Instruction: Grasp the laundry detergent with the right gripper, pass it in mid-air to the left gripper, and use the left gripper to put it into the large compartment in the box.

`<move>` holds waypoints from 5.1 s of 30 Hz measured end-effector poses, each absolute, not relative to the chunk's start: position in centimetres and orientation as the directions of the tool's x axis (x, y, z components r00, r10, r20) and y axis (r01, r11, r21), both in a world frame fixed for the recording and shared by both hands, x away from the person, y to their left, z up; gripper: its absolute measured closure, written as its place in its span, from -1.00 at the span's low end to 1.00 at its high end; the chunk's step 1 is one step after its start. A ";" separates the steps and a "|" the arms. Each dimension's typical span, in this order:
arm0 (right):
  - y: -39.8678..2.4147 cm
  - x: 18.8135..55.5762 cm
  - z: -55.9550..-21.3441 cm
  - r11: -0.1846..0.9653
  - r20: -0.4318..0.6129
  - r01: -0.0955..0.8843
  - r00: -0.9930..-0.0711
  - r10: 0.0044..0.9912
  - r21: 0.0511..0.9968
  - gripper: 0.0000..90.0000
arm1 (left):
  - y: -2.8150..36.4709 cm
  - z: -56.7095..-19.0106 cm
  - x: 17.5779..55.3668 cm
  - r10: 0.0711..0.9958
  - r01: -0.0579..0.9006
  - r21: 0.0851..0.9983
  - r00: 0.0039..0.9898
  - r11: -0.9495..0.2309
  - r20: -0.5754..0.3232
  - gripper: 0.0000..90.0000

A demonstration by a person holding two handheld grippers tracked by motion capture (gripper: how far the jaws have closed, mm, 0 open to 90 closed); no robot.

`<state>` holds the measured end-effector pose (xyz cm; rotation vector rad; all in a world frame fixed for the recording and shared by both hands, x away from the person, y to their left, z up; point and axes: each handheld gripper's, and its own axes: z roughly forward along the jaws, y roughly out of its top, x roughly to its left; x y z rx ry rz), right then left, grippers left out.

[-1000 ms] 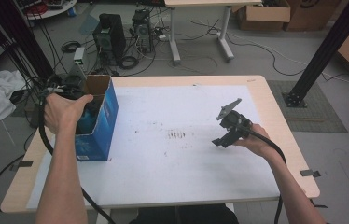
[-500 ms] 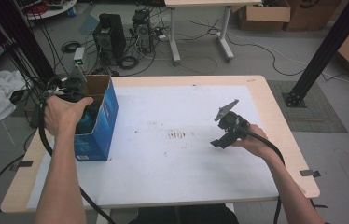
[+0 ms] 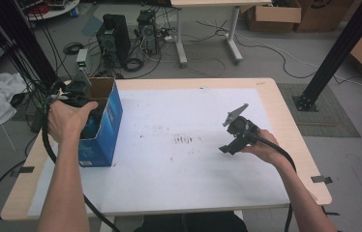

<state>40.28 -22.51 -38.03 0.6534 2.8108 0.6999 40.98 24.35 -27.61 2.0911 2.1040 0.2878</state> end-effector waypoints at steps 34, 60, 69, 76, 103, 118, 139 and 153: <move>-22.3 40.3 -38.1 0.794 -0.056 0.377 -0.888 0.456 0.477 -0.60 | 24.5 -27.6 40.8 1.000 0.968 0.253 0.000 -0.002 0.011 -0.24; -22.1 40.1 -38.3 0.797 -0.055 0.382 -0.887 0.458 0.468 -0.62 | 24.3 -26.4 40.6 0.999 0.961 0.276 0.009 -0.017 0.032 -0.34; -22.0 40.1 -38.3 0.801 -0.056 0.379 -0.889 0.454 0.464 -0.62 | 24.0 -25.4 40.4 0.999 0.957 0.291 0.015 -0.025 0.038 -0.37; -22.0 40.1 -38.3 0.800 -0.056 0.382 -0.888 0.456 0.464 -0.62 | 23.4 -23.6 40.2 0.997 0.946 0.319 0.033 -0.052 0.066 -0.37; -22.8 39.5 -37.6 0.790 -0.065 0.426 -0.863 0.501 0.441 -0.62 | 12.8 -18.4 40.3 0.914 0.832 0.389 0.396 -0.396 0.084 -0.63; -22.5 39.3 -37.3 0.790 -0.071 0.429 -0.860 0.506 0.438 -0.62 | 8.1 -25.6 41.0 0.849 0.809 0.289 0.528 -0.512 0.022 -0.63; -23.0 39.7 -36.6 0.783 -0.082 0.434 -0.851 0.519 0.446 -0.62 | 5.5 -31.5 41.9 0.838 0.818 0.214 0.546 -0.534 0.002 -0.62; -23.0 39.5 -36.4 0.785 -0.088 0.435 -0.850 0.520 0.441 -0.62 | 5.3 -32.5 41.5 0.832 0.813 0.213 0.555 -0.542 0.000 -0.62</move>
